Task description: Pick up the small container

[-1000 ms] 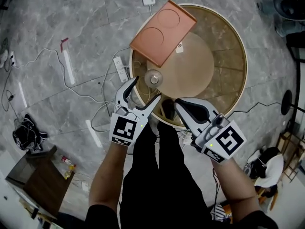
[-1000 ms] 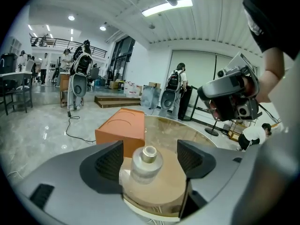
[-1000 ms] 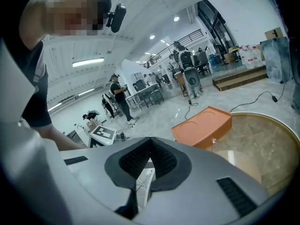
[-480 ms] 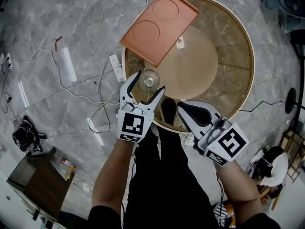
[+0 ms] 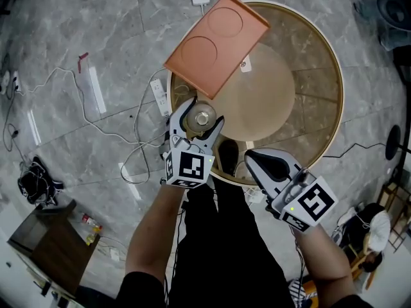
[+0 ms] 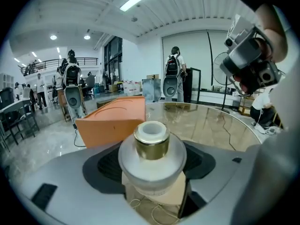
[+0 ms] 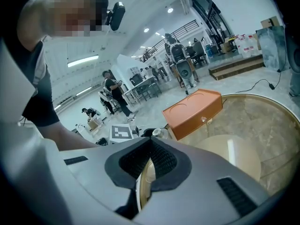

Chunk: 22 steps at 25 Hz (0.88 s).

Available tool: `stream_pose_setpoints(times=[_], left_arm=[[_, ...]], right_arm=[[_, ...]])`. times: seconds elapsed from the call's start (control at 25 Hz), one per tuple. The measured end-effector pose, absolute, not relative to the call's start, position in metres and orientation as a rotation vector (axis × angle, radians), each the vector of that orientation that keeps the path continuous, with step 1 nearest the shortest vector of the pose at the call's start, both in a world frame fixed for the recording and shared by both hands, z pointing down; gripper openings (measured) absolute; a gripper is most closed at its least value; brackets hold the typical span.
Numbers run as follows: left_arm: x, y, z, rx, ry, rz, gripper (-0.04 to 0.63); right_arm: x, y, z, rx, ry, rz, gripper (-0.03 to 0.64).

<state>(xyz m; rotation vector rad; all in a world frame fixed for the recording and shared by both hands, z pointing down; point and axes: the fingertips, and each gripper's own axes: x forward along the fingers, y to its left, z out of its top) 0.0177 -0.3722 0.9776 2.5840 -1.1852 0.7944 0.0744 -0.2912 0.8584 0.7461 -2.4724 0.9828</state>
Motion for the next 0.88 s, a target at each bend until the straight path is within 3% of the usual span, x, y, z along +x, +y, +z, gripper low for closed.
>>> stream_pose_setpoints(times=[0.44,0.88], left_arm=[[0.016,-0.372,0.940,2.493,-1.152,0.735,0.339],[0.034,-0.350,0.760,2.459,-1.122,0.695,0.339]], right_arm=[[0.077,-0.294,0.813,0.752,-2.492,0.949,0.014],[0.091,-0.291,0.685,0.880,-2.520,0.958,0.014]])
